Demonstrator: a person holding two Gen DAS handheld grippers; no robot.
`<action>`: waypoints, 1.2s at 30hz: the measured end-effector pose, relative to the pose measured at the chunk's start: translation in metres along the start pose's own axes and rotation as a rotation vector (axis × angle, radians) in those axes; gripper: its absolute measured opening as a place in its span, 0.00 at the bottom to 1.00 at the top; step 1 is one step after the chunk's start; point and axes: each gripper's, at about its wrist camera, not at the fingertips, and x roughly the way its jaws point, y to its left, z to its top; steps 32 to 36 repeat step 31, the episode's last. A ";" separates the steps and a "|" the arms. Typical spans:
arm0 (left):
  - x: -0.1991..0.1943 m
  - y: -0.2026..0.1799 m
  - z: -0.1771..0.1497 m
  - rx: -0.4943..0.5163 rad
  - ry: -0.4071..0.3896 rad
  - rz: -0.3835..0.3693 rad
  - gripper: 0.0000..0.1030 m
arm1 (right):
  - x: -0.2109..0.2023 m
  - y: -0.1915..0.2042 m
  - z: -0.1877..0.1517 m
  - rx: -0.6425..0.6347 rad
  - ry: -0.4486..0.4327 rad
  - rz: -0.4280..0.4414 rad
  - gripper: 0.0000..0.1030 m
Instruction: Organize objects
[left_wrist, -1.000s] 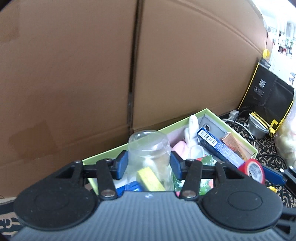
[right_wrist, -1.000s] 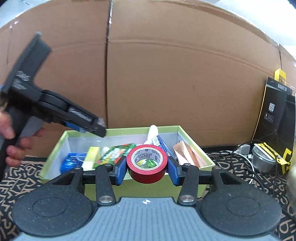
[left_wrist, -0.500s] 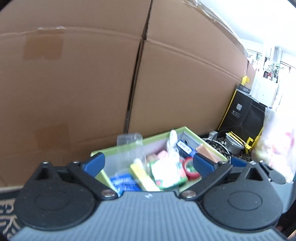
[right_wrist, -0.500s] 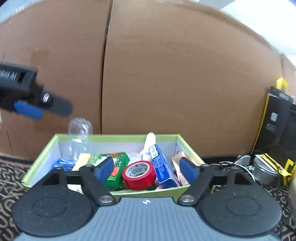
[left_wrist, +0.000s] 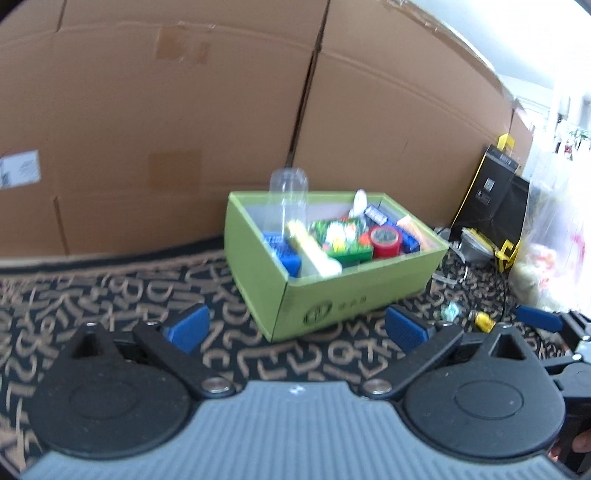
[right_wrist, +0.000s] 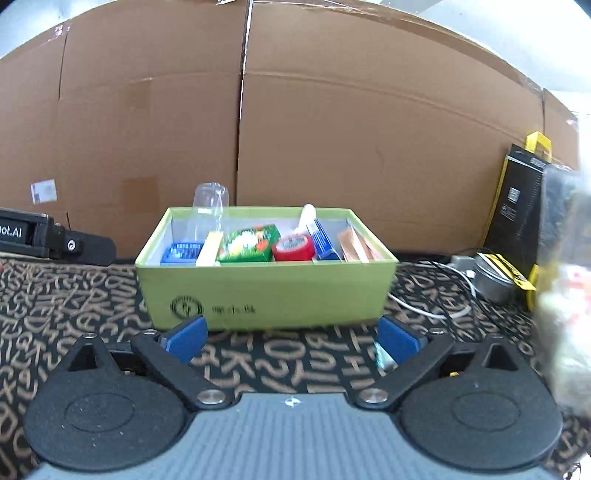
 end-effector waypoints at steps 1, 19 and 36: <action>-0.002 -0.001 -0.005 -0.001 0.011 0.008 1.00 | -0.004 -0.001 -0.003 0.001 0.000 -0.002 1.00; -0.004 -0.015 -0.031 0.073 0.077 0.148 1.00 | -0.001 -0.006 -0.013 0.052 0.019 0.013 1.00; 0.001 -0.011 -0.031 0.076 0.088 0.150 1.00 | 0.010 0.000 -0.011 0.053 0.025 0.030 1.00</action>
